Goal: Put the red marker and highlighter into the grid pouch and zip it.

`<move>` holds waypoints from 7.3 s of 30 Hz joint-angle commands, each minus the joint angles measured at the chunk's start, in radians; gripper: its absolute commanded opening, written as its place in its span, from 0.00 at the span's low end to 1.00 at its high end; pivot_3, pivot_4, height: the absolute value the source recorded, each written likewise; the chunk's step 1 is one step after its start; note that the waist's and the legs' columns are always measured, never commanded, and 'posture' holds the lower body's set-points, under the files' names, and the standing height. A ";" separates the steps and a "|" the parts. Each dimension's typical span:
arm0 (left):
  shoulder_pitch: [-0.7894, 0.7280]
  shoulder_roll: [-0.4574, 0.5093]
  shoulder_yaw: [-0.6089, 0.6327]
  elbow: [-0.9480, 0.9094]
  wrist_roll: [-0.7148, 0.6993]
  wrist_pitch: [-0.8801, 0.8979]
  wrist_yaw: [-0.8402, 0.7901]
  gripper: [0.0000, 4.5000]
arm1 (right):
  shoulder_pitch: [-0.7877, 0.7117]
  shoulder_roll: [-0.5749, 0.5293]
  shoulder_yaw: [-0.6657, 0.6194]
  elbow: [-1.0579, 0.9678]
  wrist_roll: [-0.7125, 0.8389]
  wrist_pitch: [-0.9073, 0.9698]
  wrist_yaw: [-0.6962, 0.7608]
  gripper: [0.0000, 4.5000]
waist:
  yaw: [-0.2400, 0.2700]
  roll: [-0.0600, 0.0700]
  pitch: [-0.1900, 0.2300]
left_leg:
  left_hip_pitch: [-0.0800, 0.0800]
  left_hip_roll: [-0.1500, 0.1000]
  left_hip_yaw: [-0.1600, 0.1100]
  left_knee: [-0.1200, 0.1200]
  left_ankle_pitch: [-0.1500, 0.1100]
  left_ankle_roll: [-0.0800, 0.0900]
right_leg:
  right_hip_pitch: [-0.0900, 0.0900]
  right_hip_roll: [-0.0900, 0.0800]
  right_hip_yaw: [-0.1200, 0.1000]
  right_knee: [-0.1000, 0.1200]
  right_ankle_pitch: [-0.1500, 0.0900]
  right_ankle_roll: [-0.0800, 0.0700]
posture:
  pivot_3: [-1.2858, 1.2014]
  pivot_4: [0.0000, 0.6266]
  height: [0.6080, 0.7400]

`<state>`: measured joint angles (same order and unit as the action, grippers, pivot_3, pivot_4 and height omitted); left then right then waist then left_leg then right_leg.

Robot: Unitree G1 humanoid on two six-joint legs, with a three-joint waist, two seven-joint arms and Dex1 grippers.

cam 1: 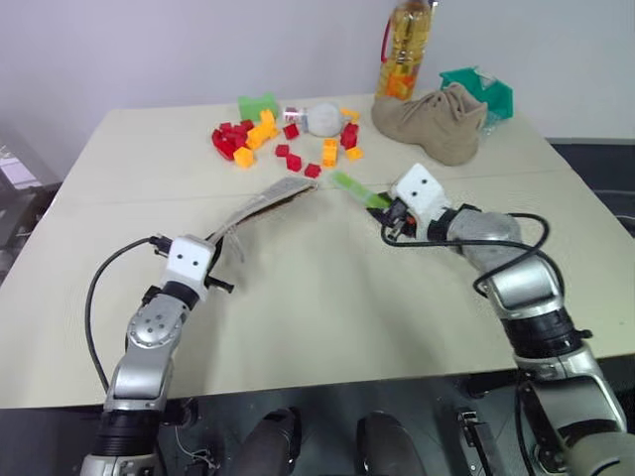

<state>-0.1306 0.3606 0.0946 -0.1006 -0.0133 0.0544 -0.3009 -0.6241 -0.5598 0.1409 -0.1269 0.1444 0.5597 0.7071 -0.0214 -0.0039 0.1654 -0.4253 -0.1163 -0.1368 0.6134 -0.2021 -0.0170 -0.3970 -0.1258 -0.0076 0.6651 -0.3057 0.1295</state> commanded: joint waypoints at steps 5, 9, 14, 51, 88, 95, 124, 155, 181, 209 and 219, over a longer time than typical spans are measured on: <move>-0.016 0.006 0.004 -0.022 -0.009 -0.020 -0.012 0.00 | 0.009 0.036 -0.008 -0.102 0.070 0.054 0.019 0.19 | 0.011 0.000 0.000 | 0.000 0.000 0.000 0.001 0.000 0.000 | 0.000 0.000 0.000 0.000 0.000 -0.001 | 0.52 0.24 1.00; -0.018 0.003 0.001 -0.024 -0.008 -0.021 -0.016 0.00 | 0.013 0.054 0.012 -0.114 0.068 0.075 0.009 0.19 | 0.010 0.000 0.000 | 0.000 -0.001 0.000 0.001 0.000 0.000 | 0.000 0.000 0.000 0.000 0.000 -0.001 | 0.52 0.24 1.00; -0.016 0.000 0.000 -0.032 -0.009 -0.020 -0.018 0.00 | 0.010 0.053 0.020 -0.102 0.057 0.094 0.006 0.19 | 0.010 0.000 0.000 | 0.000 0.000 0.000 0.001 0.000 0.000 | 0.000 0.000 0.000 0.000 0.000 -0.001 | 0.52 0.24 1.00; 0.000 0.011 -0.025 -0.052 0.009 -0.051 -0.042 0.00 | 0.005 0.044 0.046 -0.101 0.030 0.146 0.022 0.19 | 0.010 0.000 0.000 | 0.000 0.000 0.000 0.001 0.000 0.000 | 0.000 0.000 0.000 0.000 0.000 -0.001 | 0.52 0.24 1.00; 0.013 0.092 -0.082 -0.011 0.125 -0.087 -0.071 0.00 | -0.053 -0.046 -0.068 -0.187 0.151 0.192 0.168 0.97 | 0.011 -0.001 0.000 | 0.000 0.000 0.000 0.001 0.000 0.000 | 0.000 0.000 0.000 -0.001 0.000 -0.001 | 0.52 0.24 1.00; -0.007 0.041 -0.064 -0.001 0.125 -0.001 0.010 0.00 | -0.070 0.012 -0.166 0.146 0.068 0.232 -0.087 0.99 | 0.008 -0.001 0.000 | 0.001 0.000 0.000 0.001 0.000 0.000 | 0.001 0.000 0.000 0.000 0.001 -0.001 | 0.52 0.24 1.00; -0.041 -0.013 -0.086 -0.012 0.115 0.037 0.032 0.00 | 0.002 -0.043 -0.069 0.234 -0.039 -0.201 -0.019 0.07 | 0.009 -0.001 0.000 | 0.000 0.001 0.002 0.001 0.002 -0.004 | -0.001 0.001 0.002 0.000 0.001 -0.001 | 0.52 0.24 1.00; -0.032 -0.013 -0.143 -0.059 0.113 -0.026 -0.036 0.00 | -0.031 -0.099 0.192 -0.045 -0.206 -0.206 0.182 0.07 | 0.010 -0.001 0.000 | 0.000 0.002 0.002 0.002 0.000 -0.001 | 0.000 0.002 0.002 0.000 0.001 -0.002 | 0.52 0.24 1.00; -0.073 -0.089 -0.106 -0.087 0.008 0.062 -0.026 0.00 | -0.060 -0.023 -0.017 -0.114 -0.039 -0.092 0.227 0.86 | 0.012 -0.002 0.000 | 0.000 0.002 0.002 0.002 0.001 -0.002 | 0.000 0.002 0.002 0.000 0.001 -0.002 | 0.52 0.24 1.00; -0.205 -0.321 -0.061 -0.061 -0.158 0.329 0.129 0.00 | 0.008 0.099 -0.091 -0.247 0.225 0.032 0.093 0.86 | 0.010 -0.003 0.000 | 0.000 0.003 0.002 0.003 0.002 -0.004 | 0.000 0.003 0.002 0.000 0.002 -0.002 | 0.52 0.24 1.00; -0.248 -0.381 0.007 -0.089 -0.302 0.461 0.162 0.00 | 0.118 0.103 0.023 -0.243 0.184 0.070 0.028 0.86 | 0.008 -0.003 0.000 | 0.000 0.003 0.002 0.003 0.001 -0.002 | 0.000 0.004 0.002 0.000 0.002 -0.002 | 0.52 0.24 1.00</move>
<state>-0.3636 -0.0139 0.0917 -0.1391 -0.2806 0.5027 -0.1481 -0.4868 -0.4720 0.1790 -0.3627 0.3430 0.6634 0.7680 -0.0131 -0.0067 0.1651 -0.4256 -0.1132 -0.1352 0.6165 -0.2008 -0.0193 -0.3969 -0.1222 -0.0059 0.6651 -0.3035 0.1271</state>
